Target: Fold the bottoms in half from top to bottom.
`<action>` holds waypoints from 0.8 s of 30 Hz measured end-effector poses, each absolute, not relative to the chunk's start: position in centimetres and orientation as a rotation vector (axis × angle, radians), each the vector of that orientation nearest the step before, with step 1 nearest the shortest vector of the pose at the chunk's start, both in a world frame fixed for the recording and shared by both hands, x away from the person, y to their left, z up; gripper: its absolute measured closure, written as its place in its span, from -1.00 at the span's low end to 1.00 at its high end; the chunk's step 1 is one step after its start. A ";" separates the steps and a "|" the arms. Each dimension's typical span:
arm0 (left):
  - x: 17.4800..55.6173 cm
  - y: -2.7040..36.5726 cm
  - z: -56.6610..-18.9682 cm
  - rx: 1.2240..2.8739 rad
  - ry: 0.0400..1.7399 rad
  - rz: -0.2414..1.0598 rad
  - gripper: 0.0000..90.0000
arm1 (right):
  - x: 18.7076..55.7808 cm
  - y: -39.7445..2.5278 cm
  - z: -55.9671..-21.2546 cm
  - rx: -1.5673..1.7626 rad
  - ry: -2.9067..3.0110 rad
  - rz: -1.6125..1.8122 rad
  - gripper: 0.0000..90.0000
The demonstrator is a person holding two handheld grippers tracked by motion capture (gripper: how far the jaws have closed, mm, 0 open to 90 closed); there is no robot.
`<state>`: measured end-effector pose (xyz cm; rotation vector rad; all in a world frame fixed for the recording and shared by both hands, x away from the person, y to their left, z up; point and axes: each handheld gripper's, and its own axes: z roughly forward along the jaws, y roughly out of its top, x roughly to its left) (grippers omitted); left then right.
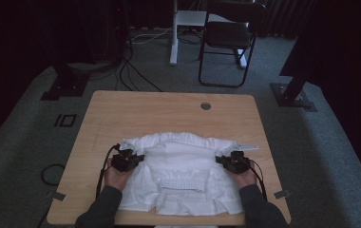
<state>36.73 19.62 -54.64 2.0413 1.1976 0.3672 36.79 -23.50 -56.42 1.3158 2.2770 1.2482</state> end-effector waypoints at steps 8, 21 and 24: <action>40.4 19.8 -54.5 2.013 1.249 0.371 0.86 | 40.7 -21.9 -55.7 1.313 2.253 1.135 0.82; 44.4 18.8 -53.9 2.008 1.334 0.413 0.86 | 44.8 -21.1 -55.3 1.418 2.195 1.092 0.87; 44.1 18.9 -53.6 1.988 1.337 0.414 0.87 | 44.9 -21.2 -55.0 1.434 2.217 1.100 0.89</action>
